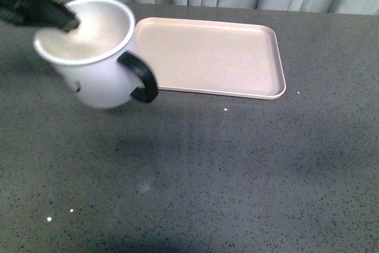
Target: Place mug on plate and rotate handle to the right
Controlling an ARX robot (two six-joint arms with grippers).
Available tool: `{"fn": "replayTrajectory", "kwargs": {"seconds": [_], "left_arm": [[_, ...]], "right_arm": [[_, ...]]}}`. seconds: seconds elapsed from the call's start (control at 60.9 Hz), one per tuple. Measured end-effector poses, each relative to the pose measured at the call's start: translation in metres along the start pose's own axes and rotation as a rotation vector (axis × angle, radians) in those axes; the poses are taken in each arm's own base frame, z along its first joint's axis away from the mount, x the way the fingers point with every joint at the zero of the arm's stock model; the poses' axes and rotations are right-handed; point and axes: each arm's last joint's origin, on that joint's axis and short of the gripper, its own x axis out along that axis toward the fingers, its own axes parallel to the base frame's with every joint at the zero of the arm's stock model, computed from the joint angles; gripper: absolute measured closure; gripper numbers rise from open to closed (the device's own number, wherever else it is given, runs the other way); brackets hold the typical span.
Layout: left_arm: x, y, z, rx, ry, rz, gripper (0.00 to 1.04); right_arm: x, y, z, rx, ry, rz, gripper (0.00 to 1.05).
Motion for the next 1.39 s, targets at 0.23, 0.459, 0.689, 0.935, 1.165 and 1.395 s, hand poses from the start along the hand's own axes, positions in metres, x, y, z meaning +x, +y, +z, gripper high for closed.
{"fn": "replayTrajectory", "kwargs": {"seconds": [0.23,0.459,0.689,0.935,1.165,1.395], "left_arm": [[0.059,-0.005,0.059,0.035,0.006,-0.019,1.03],[0.096,-0.009,0.079,0.051,0.022,-0.037,1.03],[0.121,-0.005,0.075,0.043,0.071,-0.034,1.03],[0.135,-0.001,0.078,0.051,0.090,-0.034,1.03],[0.150,0.002,0.075,0.049,0.109,-0.040,1.03],[0.154,0.002,0.077,0.053,0.105,-0.045,1.03]], "right_arm": [[0.000,0.000,0.000,0.000,0.000,0.000,0.09],[0.000,0.000,0.000,0.000,0.000,0.000,0.09],[0.000,0.000,0.000,0.000,0.000,0.000,0.09],[0.000,0.000,0.000,0.000,0.000,0.000,0.09],[0.000,0.000,0.000,0.000,0.000,0.000,0.09],[0.000,0.000,0.000,0.000,0.000,0.000,0.09]]}}
